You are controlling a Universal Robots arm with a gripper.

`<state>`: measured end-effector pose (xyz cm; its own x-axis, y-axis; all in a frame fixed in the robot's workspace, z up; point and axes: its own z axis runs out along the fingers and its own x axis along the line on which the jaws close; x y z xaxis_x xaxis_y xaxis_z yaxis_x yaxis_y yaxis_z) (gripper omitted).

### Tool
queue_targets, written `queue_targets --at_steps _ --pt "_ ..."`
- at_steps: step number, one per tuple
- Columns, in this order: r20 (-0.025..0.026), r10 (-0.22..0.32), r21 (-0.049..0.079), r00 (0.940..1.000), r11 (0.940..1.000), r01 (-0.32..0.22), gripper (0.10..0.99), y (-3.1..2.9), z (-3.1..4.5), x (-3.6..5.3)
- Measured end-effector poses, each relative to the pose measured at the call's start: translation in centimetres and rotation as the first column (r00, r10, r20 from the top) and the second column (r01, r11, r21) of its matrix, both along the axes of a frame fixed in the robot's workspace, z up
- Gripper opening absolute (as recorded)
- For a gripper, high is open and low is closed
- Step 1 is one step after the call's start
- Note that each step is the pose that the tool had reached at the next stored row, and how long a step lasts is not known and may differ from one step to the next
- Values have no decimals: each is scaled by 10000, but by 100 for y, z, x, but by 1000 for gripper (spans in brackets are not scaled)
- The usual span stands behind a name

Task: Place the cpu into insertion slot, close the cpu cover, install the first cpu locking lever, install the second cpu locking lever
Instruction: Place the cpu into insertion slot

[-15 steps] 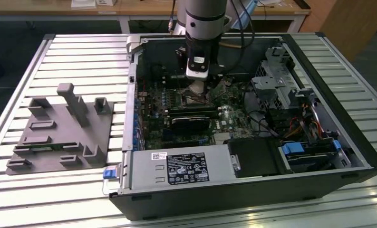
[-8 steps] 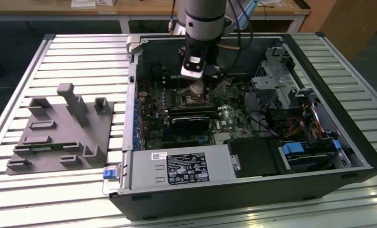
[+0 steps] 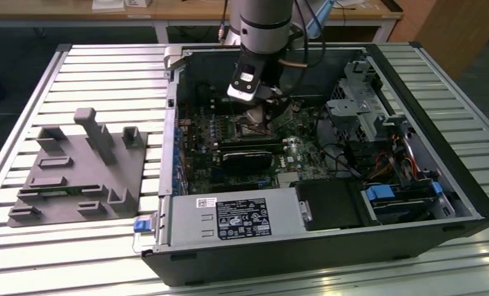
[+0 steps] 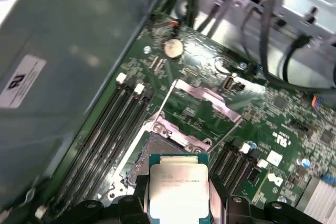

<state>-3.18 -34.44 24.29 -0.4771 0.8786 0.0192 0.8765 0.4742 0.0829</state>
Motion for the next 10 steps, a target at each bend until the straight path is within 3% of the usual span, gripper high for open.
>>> queue_targets --at_steps 5,10 --pt "0 -920 0 9958 9958 920 541 0 -14 0" --pt "0 -1809 0 9835 9835 1809 541 0 -27 0"
